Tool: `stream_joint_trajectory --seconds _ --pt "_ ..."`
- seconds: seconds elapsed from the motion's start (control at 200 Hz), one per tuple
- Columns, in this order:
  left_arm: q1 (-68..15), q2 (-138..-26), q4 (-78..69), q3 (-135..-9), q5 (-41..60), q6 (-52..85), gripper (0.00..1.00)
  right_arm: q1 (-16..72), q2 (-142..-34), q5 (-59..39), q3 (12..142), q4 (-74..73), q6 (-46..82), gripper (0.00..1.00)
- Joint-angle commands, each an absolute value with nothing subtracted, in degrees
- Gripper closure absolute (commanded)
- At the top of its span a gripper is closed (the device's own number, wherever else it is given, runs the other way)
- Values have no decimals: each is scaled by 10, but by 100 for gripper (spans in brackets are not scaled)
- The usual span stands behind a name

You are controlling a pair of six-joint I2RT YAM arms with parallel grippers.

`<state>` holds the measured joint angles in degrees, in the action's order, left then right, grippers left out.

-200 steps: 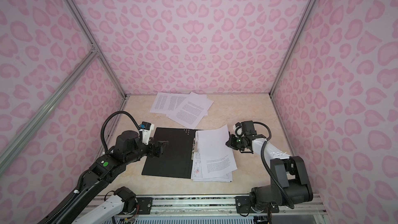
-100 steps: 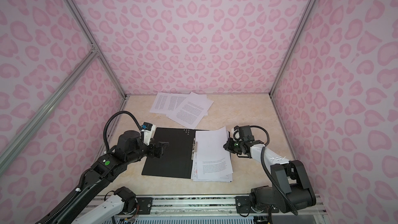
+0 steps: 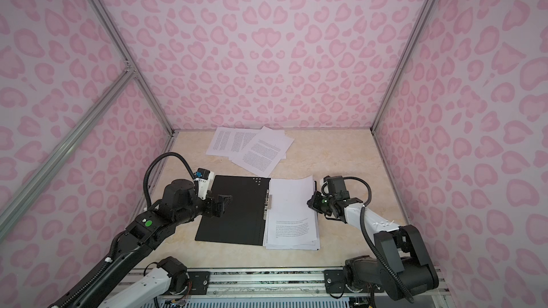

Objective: Put the files into the folder
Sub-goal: 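Lower the text sheet onto the drawing with the right gripper while the left draws back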

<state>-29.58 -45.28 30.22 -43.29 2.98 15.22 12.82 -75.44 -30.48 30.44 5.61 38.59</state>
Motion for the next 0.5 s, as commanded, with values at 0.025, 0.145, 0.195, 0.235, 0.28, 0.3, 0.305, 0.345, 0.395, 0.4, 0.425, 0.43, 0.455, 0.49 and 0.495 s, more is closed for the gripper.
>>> stream_joint_trajectory --seconds 0.025,0.145,0.195,0.235,0.28,0.3,0.305,0.345,0.395,0.4,0.425,0.43,0.455,0.49,0.495 --pt "-295 -452 299 -433 22 152 3 131 -759 -304 299 38 393 100" --pt "-295 -453 299 -433 21 151 3 134 -756 -298 301 53 383 100" --pt "-295 -452 299 -433 21 152 3 134 -752 -296 299 55 382 100" --pt "-295 -452 299 -433 21 152 3 134 -748 -296 299 58 381 100" --pt "-295 -452 299 -433 21 152 3 134 -746 -296 297 58 382 100" --pt "-295 -452 299 -433 21 152 3 134 -746 -296 296 58 382 100" --pt "-295 -451 298 -433 21 152 3 135 -746 -297 296 58 382 100" --pt "-295 -452 299 -433 20 152 3 135 -746 -299 296 59 382 100" --pt "-295 -451 299 -433 20 152 3 136 -746 -298 295 58 382 100" --pt "-295 -452 299 -433 20 152 3 136 -746 -298 295 58 382 100" --pt "-295 -451 299 -433 19 152 3 136 -745 -298 294 58 383 100" --pt "-295 -452 299 -433 19 152 3 136 -745 -298 293 58 383 100" --pt "-295 -451 299 -433 19 152 3 136 -744 -298 292 57 382 100" --pt "-296 -451 299 -433 19 152 3 136 -744 -299 291 57 383 100" --pt "-296 -452 299 -433 19 153 3 136 -744 -299 291 57 383 100"
